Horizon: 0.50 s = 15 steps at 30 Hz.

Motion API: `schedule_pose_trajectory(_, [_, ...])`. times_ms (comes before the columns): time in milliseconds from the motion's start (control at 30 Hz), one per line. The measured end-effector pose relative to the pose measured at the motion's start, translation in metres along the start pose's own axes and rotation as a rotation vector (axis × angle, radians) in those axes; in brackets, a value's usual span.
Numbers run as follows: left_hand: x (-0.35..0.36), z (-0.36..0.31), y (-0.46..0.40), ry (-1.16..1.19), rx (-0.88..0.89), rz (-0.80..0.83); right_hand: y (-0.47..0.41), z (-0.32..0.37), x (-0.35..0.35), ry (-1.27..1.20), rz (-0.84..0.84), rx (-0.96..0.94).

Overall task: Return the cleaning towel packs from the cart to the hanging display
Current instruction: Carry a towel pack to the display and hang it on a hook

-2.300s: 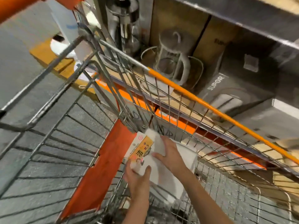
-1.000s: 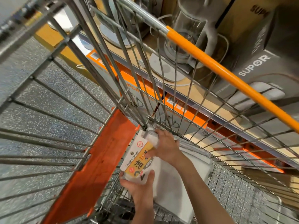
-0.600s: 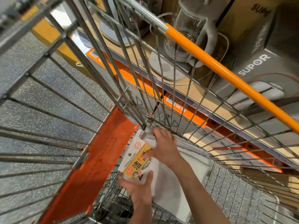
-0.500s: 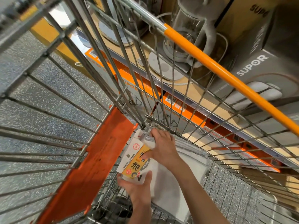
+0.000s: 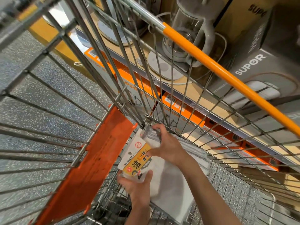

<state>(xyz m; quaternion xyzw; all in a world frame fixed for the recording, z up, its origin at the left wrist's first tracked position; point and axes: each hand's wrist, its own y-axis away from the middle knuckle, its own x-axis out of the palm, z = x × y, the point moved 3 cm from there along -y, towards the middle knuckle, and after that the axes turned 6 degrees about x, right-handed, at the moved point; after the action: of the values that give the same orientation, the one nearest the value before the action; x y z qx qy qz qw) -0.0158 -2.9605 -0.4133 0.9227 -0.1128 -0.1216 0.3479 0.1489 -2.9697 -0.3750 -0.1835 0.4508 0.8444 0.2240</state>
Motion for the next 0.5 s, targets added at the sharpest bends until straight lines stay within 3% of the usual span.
schedule_pose_trajectory(100, [0.0,-0.001,0.001,0.007,0.004,0.01,0.0,-0.005,0.0,-0.086,0.036,0.066])
schedule_pose_trajectory(300, [-0.001,-0.001,0.003,-0.002,0.005,-0.005,-0.002,-0.001,0.005,0.013,0.02,0.059])
schedule_pose_trajectory(500, [0.002,-0.009,0.01,-0.076,-0.013,-0.061,0.015,0.0,0.002,0.037,-0.158,-0.038])
